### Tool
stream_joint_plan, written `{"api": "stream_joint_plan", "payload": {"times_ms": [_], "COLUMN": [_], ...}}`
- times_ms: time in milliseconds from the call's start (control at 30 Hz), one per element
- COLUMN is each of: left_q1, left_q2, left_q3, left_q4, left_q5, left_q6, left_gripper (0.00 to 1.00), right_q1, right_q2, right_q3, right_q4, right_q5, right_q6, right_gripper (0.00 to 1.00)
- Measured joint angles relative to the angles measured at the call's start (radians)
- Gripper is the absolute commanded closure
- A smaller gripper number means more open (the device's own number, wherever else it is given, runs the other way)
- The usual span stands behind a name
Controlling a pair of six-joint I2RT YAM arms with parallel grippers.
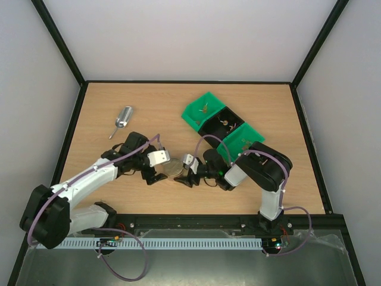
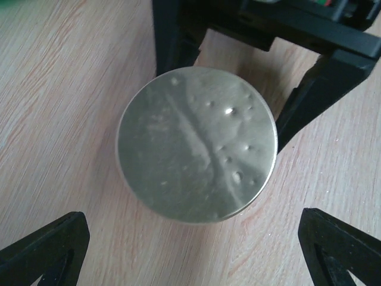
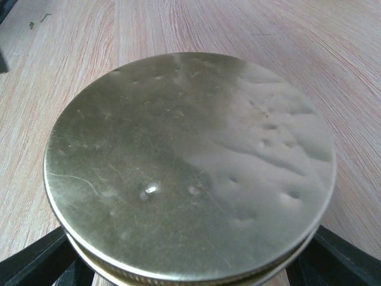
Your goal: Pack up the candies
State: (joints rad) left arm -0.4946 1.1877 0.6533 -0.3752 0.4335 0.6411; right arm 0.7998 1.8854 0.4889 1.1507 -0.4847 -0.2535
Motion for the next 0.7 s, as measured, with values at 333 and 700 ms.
{"api": "stream_joint_plan", "payload": {"times_ms": [333, 700], "left_q1": [-0.061, -0.062], "left_q2": [0.04, 0.061], "left_q3": [-0.018, -0.018], "left_q4": [0.088, 0.101], "left_q5": [-0.051, -0.051], "left_q6": [0.005, 0.004], "left_gripper": [0.02, 0.04], "right_q1": [0.01, 0.014], "right_q2": [0.008, 0.016], "right_q3": [0.011, 0.039], "right_q4": [0.0, 0.009], "right_q5": [0.0, -0.005], "right_q6": [-0.006, 0.0], "right_gripper": [0.11, 0.09]}}
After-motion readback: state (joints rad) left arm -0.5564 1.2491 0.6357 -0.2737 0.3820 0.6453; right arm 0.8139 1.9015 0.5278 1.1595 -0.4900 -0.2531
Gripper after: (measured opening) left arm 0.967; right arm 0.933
